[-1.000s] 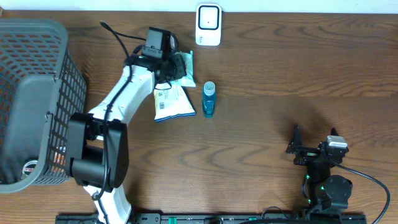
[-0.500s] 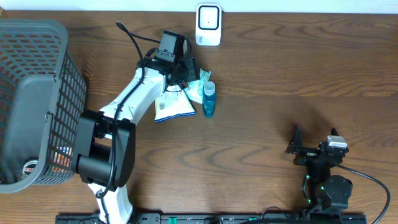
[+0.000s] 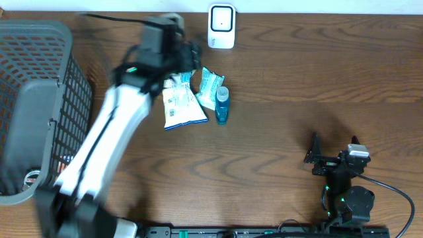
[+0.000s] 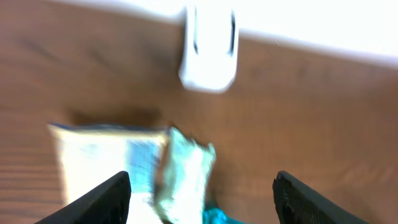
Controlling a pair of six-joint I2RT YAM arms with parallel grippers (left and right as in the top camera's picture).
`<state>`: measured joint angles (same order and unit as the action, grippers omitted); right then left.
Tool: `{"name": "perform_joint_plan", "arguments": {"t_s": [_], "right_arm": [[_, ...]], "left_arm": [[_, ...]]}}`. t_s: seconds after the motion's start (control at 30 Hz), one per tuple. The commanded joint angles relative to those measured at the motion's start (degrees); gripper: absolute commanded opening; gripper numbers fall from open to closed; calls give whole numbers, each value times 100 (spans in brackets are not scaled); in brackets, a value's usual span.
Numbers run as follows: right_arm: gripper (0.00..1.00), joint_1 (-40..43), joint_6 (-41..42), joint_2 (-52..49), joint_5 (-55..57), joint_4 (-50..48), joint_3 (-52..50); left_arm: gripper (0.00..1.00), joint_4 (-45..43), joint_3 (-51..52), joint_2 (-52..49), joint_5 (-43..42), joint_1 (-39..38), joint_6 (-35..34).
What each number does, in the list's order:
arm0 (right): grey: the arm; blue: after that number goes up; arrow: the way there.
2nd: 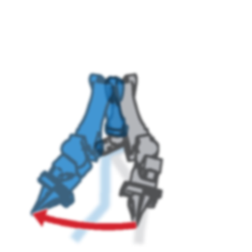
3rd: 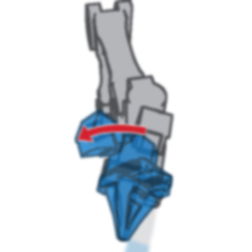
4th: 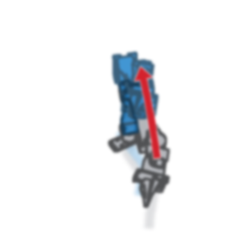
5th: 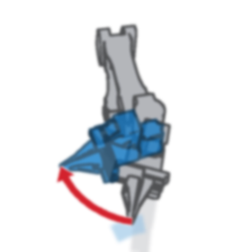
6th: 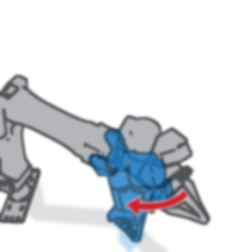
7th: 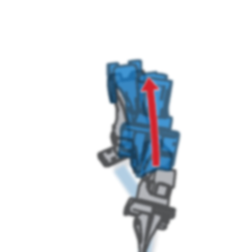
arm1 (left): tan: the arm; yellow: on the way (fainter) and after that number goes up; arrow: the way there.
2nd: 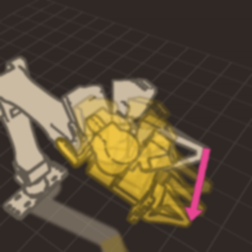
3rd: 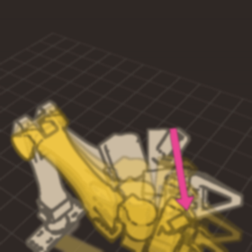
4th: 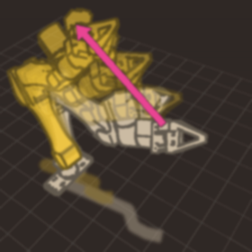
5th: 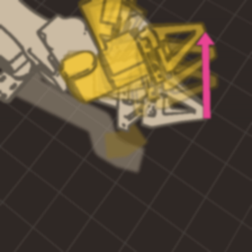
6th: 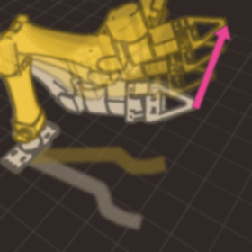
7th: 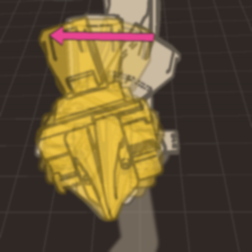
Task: Scan the item barcode
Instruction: 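Set the wipes pack beside the teal bottle, release, then move the left gripper back into the basket above the dark green box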
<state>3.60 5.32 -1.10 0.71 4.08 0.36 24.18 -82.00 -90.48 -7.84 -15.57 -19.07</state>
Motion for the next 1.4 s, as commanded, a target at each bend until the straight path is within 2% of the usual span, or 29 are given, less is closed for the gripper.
{"name": "perform_joint_plan", "arguments": {"t_s": [0.0,0.2,0.3,0.37,0.47,0.57,0.73,0.93,1.37], "right_arm": [[99,-26,-68,7,-44,33,-4],[99,-26,-68,7,-44,33,-4],[99,-26,-70,7,-46,33,-4],[99,-26,-68,7,-46,33,-4],[99,-26,-68,7,-46,33,-4],[99,-26,-68,7,-46,33,-4],[99,-26,-68,7,-46,33,-4],[99,-26,-68,7,-44,33,-4],[99,-26,-68,7,-46,33,-4]], "left_arm": [[74,118,-42,721,793,380,144],[74,549,-42,1838,793,1390,146],[79,780,-42,2262,796,2024,144],[89,887,-42,2457,798,2452,144],[99,1019,-42,2627,793,3139,111],[98,1187,-42,2643,793,3729,-15],[98,1497,-35,2465,793,4575,-468],[98,1814,-31,1926,798,5241,-490],[98,2949,31,192,2221,5554,-1720]]}}
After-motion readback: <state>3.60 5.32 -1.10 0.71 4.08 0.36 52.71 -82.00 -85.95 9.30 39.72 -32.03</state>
